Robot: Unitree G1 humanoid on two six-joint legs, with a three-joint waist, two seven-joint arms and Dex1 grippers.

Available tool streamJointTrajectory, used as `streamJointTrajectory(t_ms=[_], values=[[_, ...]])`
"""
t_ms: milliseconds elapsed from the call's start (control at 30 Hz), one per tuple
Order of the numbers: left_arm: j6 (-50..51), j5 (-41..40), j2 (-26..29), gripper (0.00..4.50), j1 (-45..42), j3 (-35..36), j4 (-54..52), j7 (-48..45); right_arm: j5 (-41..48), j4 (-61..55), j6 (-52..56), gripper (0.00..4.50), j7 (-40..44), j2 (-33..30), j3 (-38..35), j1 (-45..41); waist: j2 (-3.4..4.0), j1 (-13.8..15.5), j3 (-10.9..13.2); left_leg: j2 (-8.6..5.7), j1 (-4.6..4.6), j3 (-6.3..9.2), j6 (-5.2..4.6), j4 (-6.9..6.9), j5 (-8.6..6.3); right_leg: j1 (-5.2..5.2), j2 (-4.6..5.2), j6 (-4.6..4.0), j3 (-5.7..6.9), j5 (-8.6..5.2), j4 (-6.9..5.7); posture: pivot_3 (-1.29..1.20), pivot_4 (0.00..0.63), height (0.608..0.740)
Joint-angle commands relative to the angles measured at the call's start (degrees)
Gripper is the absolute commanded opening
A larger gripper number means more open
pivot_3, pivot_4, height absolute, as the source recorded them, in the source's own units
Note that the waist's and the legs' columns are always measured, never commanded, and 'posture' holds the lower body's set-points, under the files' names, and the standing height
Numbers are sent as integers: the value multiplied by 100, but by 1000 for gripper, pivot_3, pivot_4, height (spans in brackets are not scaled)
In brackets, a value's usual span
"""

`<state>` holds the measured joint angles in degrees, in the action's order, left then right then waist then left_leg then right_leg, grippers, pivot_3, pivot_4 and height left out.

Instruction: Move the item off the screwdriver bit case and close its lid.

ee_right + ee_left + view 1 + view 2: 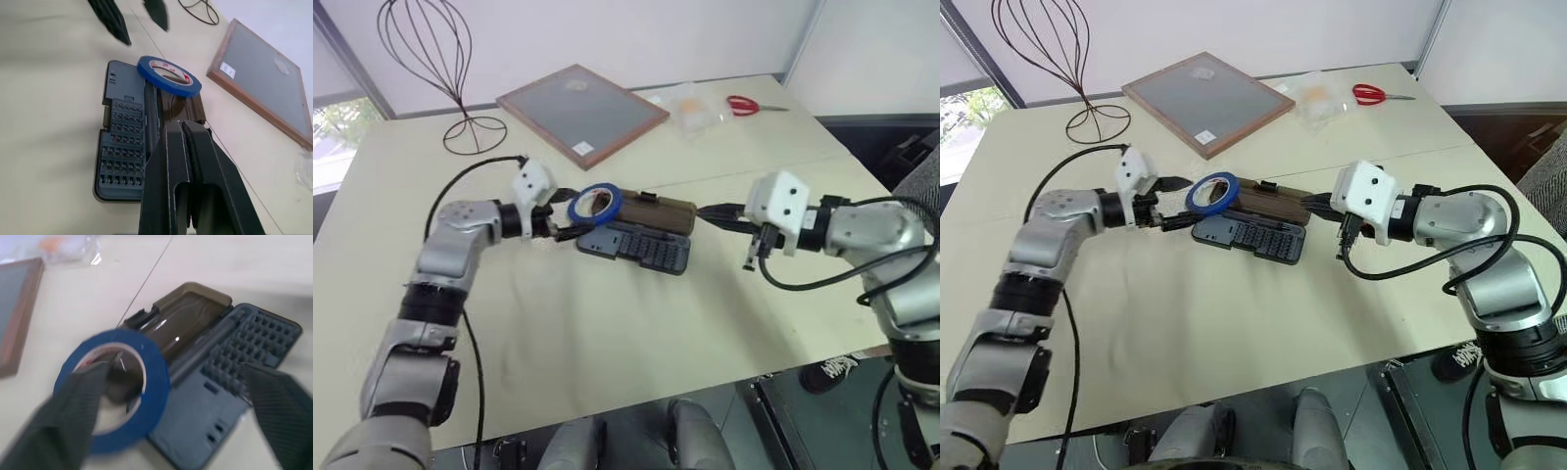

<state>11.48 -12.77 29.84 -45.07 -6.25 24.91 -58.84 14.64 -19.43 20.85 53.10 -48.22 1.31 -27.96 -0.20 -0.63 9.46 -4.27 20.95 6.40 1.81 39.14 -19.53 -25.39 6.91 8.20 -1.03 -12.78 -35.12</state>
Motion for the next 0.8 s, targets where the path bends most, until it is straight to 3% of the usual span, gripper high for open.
streamJointTrajectory(t_ms=[33,467,800], values=[[-475,328,-139,4457,-380,-117,511,39,-39,-255,-62,0,-149,40,-153,46,-1,-5,0,0,2,-1,0,0,0,0,0,0,3,0,0,0,150,740],[-1363,1329,-781,4457,-1662,-321,3211,758,-97,-497,-14,0,-494,192,-150,305,-3,-5,0,-5,13,-6,-1,9,1,-1,0,8,10,4,-4,0,150,740],[-1699,1487,-1012,4457,-1922,-293,3737,747,-135,-633,52,0,-682,201,-185,408,-4,-10,-1,-5,14,-4,0,10,1,-2,0,10,12,5,-7,0,150,740]])
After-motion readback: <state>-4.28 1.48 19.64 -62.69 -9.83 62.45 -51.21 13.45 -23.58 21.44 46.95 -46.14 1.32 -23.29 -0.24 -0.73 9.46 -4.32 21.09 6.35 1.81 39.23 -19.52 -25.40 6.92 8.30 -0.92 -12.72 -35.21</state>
